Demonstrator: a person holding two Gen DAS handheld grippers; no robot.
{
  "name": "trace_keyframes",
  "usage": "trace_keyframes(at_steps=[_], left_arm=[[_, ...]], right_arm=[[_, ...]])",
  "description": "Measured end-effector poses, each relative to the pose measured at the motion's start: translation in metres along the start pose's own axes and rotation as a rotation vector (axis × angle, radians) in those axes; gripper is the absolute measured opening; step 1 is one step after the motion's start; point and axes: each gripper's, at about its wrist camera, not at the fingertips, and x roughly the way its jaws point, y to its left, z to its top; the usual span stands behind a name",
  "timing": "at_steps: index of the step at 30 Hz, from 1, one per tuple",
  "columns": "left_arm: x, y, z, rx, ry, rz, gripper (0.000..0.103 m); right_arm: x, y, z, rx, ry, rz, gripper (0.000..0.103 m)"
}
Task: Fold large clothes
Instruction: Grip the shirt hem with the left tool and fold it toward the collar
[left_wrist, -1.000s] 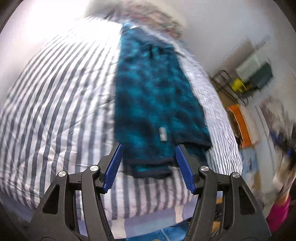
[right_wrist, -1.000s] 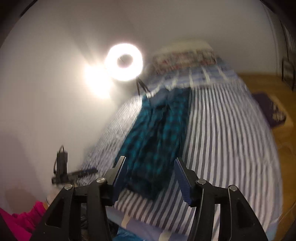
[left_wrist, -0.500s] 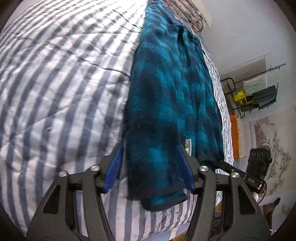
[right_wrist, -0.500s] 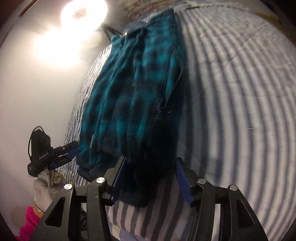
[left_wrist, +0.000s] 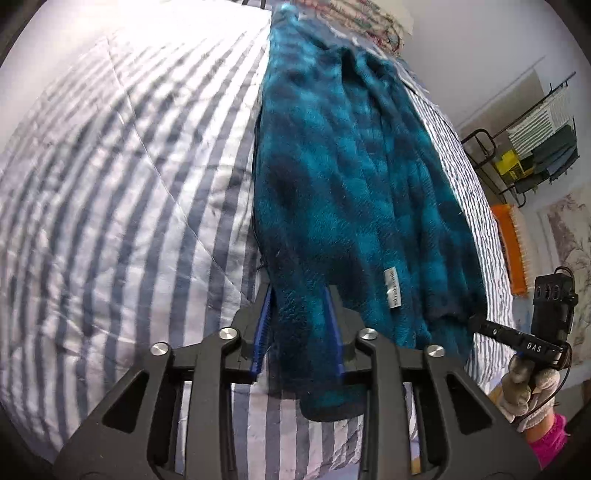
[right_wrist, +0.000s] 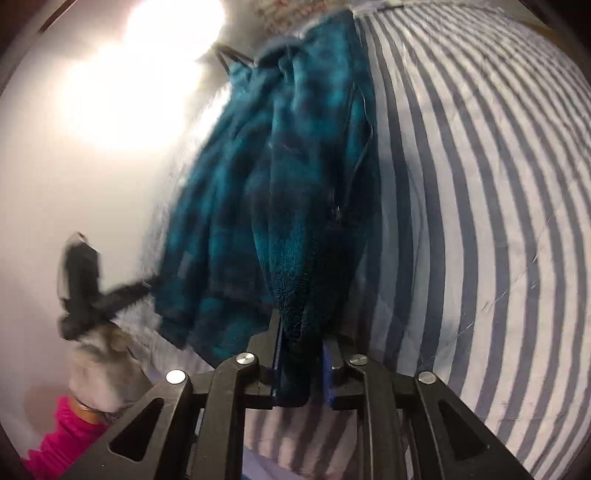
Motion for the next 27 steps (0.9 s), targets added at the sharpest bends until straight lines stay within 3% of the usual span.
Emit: trace_keyframes(at_steps=[2, 4, 6, 8, 11, 15, 19, 21, 22, 23, 27], left_arm=[[-0.014, -0.008, 0.001, 0.026, -0.058, 0.024, 0.037], [-0.025, -0.015, 0.002, 0.037, -0.105, 0.034, 0.037], [-0.031, -0.025, 0.003, 0.030, -0.137, -0.024, 0.037], [-0.023, -0.040, 0.005, 0.038, -0.103, -0.111, 0.037], [0.001, -0.069, 0.008, 0.079, -0.042, -0.169, 0.037], [0.039, -0.103, 0.012, 0.140, 0.025, -0.159, 0.037], [0.067, -0.121, 0.013, 0.200, 0.062, -0.094, 0.037], [0.072, -0.122, 0.010, 0.197, 0.074, -0.107, 0.037], [0.075, -0.122, 0.011, 0.194, 0.073, -0.110, 0.026], [0.078, -0.122, 0.012, 0.194, 0.074, -0.114, 0.005], [0.069, -0.119, 0.011, 0.177, 0.068, -0.165, 0.005]], right_arm=[[-0.002, 0.005, 0.000, -0.040, 0.007, -0.067, 0.045], [-0.014, 0.016, 0.001, -0.109, -0.049, -0.129, 0.045], [-0.024, 0.026, 0.002, -0.154, -0.093, -0.137, 0.046], [-0.023, 0.028, 0.007, -0.152, -0.103, -0.142, 0.046], [-0.018, 0.020, 0.017, -0.113, -0.093, -0.125, 0.046], [-0.014, 0.013, 0.024, -0.032, -0.098, -0.042, 0.046], [-0.018, -0.003, 0.029, 0.050, -0.103, 0.061, 0.047], [-0.019, -0.005, 0.030, 0.055, -0.102, 0.057, 0.047], [-0.016, -0.006, 0.031, 0.048, -0.095, 0.047, 0.047], [-0.014, -0.007, 0.031, 0.046, -0.086, 0.041, 0.047], [0.008, -0.010, 0.035, 0.056, -0.038, 0.069, 0.047]])
